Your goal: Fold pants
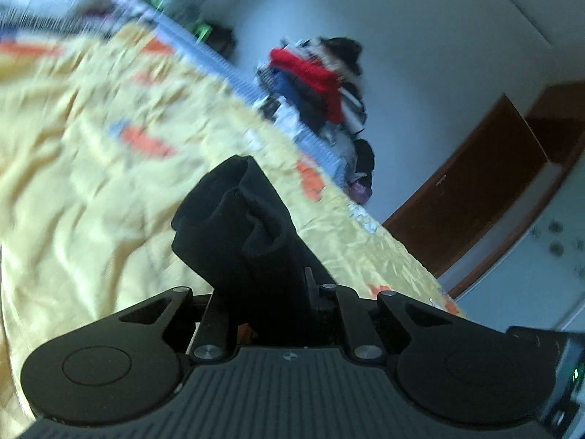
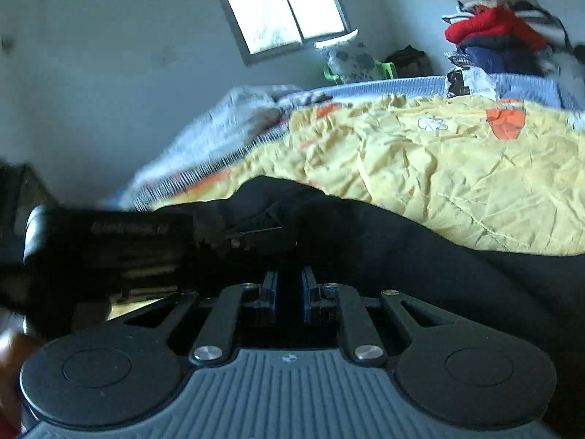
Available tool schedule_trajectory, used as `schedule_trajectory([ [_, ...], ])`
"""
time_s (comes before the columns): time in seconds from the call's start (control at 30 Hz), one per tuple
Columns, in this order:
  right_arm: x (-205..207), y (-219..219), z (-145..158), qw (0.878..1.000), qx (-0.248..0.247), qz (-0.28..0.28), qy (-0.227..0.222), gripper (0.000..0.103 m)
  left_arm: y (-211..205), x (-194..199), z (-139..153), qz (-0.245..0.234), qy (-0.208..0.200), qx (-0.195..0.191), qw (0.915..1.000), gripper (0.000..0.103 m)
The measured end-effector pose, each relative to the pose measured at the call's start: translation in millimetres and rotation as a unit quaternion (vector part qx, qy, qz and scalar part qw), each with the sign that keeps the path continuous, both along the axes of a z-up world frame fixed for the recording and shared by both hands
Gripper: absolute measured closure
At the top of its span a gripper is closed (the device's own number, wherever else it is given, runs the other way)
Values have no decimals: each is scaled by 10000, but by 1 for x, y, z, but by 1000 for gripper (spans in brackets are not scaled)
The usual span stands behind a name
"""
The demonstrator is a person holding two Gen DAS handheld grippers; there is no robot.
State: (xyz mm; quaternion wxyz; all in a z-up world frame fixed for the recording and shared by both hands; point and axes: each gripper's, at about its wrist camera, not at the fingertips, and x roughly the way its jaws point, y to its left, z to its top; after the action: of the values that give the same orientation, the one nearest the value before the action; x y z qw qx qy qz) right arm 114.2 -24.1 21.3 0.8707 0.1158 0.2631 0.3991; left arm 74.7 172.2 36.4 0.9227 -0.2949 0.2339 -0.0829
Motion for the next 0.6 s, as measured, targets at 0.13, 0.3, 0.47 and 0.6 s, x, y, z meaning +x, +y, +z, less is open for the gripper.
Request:
schedule_trajectory([
  [0.13, -2, -37, 11, 9967, 767, 2, 256, 91, -31, -8, 23, -203, -351, 282, 9988, 89],
  [0.3, -12, -81, 26, 9909, 1301, -214, 253, 91, -80, -18, 49, -600, -752, 610, 9935, 88],
  [0.47, -34, -139, 31, 9819, 1769, -618, 263, 91, -135, -20, 56, -1092, -973, 845, 9856, 87],
  [0.6, -48, -179, 22, 9731, 2070, -937, 370, 91, -182, -22, 53, -1412, -1035, 1097, 9784, 85],
])
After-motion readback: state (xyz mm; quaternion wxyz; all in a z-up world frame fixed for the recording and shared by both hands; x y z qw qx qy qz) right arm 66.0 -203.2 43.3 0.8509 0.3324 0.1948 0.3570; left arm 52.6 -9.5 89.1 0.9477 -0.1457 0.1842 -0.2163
